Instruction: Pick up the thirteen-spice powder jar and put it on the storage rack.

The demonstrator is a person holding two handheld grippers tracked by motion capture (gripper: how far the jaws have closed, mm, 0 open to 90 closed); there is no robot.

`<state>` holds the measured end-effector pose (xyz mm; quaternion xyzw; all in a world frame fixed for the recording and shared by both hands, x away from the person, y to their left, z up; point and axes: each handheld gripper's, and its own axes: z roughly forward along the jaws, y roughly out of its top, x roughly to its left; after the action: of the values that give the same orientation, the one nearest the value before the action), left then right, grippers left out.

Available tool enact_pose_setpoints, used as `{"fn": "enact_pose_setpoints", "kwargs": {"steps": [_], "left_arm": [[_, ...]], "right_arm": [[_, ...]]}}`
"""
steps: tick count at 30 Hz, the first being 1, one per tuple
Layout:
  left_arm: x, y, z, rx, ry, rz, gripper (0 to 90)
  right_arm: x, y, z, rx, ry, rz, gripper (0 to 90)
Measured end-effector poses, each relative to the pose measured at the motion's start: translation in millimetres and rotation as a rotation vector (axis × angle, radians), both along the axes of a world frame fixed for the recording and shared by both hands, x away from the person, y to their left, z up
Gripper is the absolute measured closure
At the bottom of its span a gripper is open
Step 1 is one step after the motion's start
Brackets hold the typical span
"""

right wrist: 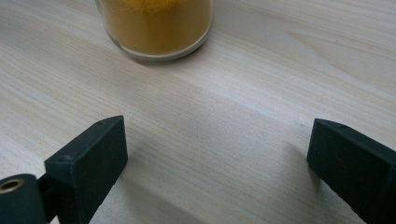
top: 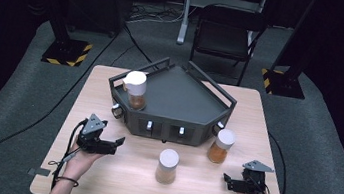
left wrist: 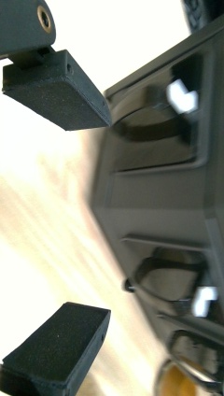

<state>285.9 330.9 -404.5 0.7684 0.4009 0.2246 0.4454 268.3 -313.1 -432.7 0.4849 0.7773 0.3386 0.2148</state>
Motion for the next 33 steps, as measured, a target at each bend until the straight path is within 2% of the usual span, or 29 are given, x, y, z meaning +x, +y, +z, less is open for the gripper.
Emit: {"fn": "enact_pose_setpoints", "kwargs": {"steps": [4,6,11,17,19,22,29,33], "left_arm": [[-2.2,0.0,-13.6,0.010,0.034,0.006,7.2],[-3.2,2.2,-21.7,0.002,0.055,0.009,7.5],[-5.6,1.0,-30.9,0.043,0.084,0.019,7.5],[-3.1,3.5,-38.3,0.061,0.126,0.018,7.5],[-1.1,3.8,-37.9,0.073,0.145,0.017,7.7],[-1.6,5.1,-38.1,0.068,0.146,0.016,7.7],[0.4,0.5,-34.6,0.102,0.181,0.018,7.7],[-2.3,-3.9,-33.6,0.131,0.174,0.017,7.3]], "right_arm": [[0.0,0.0,0.0,0.000,0.000,0.000,4.3],[0.0,0.0,0.0,0.000,0.000,0.000,4.3],[0.0,0.0,0.0,0.000,0.000,0.000,4.3],[0.0,0.0,0.0,0.000,0.000,0.000,4.2],[0.0,0.0,0.0,0.000,0.000,0.000,4.2],[0.0,0.0,0.0,0.000,0.000,0.000,4.3],[0.0,0.0,0.0,0.000,0.000,0.000,4.3],[-0.1,0.1,0.0,0.000,0.000,0.000,4.3]]}}
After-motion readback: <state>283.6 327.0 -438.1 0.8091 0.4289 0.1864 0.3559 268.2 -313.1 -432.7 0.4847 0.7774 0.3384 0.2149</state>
